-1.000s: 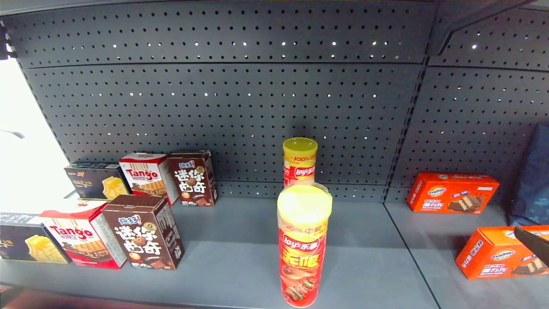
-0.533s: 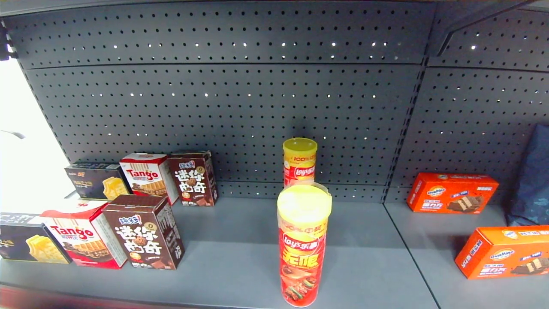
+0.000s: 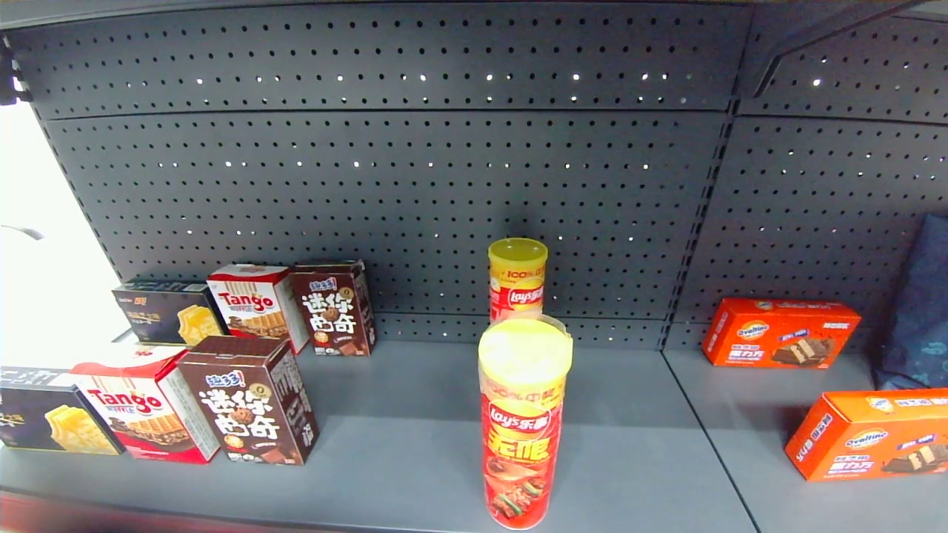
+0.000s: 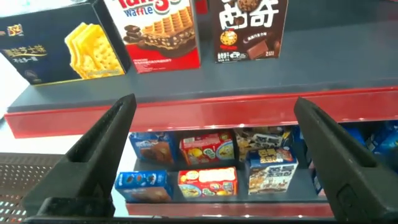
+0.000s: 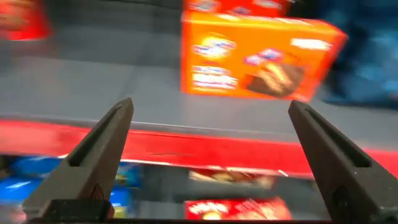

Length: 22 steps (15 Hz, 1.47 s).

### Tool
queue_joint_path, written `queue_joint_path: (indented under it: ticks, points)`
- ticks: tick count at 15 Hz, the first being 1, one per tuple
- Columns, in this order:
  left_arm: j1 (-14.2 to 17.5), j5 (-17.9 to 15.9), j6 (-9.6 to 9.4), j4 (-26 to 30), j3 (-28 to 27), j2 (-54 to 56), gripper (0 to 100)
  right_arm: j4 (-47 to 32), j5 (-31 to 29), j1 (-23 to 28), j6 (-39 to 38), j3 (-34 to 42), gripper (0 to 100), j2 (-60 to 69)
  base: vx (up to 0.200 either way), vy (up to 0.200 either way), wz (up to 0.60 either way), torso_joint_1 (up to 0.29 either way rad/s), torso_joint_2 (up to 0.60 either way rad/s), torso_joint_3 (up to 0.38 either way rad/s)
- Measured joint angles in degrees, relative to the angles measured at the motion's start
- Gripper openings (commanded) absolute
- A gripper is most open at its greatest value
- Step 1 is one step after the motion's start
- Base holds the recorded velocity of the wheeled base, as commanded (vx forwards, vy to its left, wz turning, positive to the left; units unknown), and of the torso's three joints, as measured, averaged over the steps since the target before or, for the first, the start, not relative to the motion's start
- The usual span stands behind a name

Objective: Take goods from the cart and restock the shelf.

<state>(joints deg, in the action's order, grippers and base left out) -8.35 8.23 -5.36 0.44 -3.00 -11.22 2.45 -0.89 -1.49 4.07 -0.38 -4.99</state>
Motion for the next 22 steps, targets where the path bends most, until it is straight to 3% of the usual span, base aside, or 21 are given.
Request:
queue_joint_path:
  ticks: [2,6,8,10,14,15,17,18,19,20,21,22]
  points:
    - [0.1,0.5,-1.55,0.0,0.4,1.7,100,-0.4,6.7,-0.6,-0.2,0.2,100,0.6,0.0,0.0,0.0,0.0,0.0,0.0]
    - [-0.3,0.4,-2.38,0.1,0.9,4.3,100,-2.5,2.5,0.8,-6.2,0.3,100,2.7,0.0,0.0,0.0,0.0,0.0,0.0]
    - [-1.7,0.0,-2.33,0.0,0.9,4.7,100,-2.7,2.3,1.3,-5.0,0.3,100,3.8,0.0,0.0,0.0,0.0,0.0,0.0]
    - [-2.8,0.1,-1.99,0.0,1.0,4.9,100,-2.7,2.3,1.5,-4.9,0.3,100,4.3,0.0,0.0,0.0,0.0,0.0,0.0]
    - [-1.6,1.3,1.12,0.0,1.2,5.0,100,-2.7,2.3,1.5,-4.9,0.3,100,4.5,0.0,0.0,0.0,0.0,0.0,0.0]
    - [-0.9,-1.2,1.01,-0.1,1.3,5.0,100,-2.7,2.3,1.5,-4.9,0.3,100,4.6,0.0,0.0,0.0,0.0,0.0,0.0]
    - [2.5,-14.9,-0.99,-0.3,1.8,5.2,100,-2.7,2.3,1.5,-4.9,0.3,100,4.6,0.0,0.0,0.0,0.0,0.0,0.0]
    - [4.3,-17.0,-1.94,-0.3,2.0,5.7,100,-2.7,2.3,1.5,-4.9,0.3,100,4.6,0.0,0.0,0.0,0.0,0.0,0.0]
    - [5.6,-16.5,-2.27,-0.4,2.3,6.9,100,-2.7,2.3,1.5,-4.9,0.3,100,4.7,0.0,0.0,0.0,0.0,0.0,0.0]
    - [6.6,-12.7,-1.8,-0.4,2.6,8.3,100,-2.7,2.3,1.5,-4.9,0.3,100,4.7,0.0,0.0,0.0,0.0,0.0,0.0]
    - [7.2,-7.0,1.29,-0.4,2.8,9.3,100,-2.7,2.3,1.5,-4.9,0.3,100,4.7,0.0,0.0,0.0,0.0,0.0,0.0]
    - [7.6,-3.7,4.88,-0.5,2.9,9.9,100,-2.7,2.3,1.5,-4.9,0.3,100,4.7,0.0,0.0,0.0,0.0,0.0,0.0]
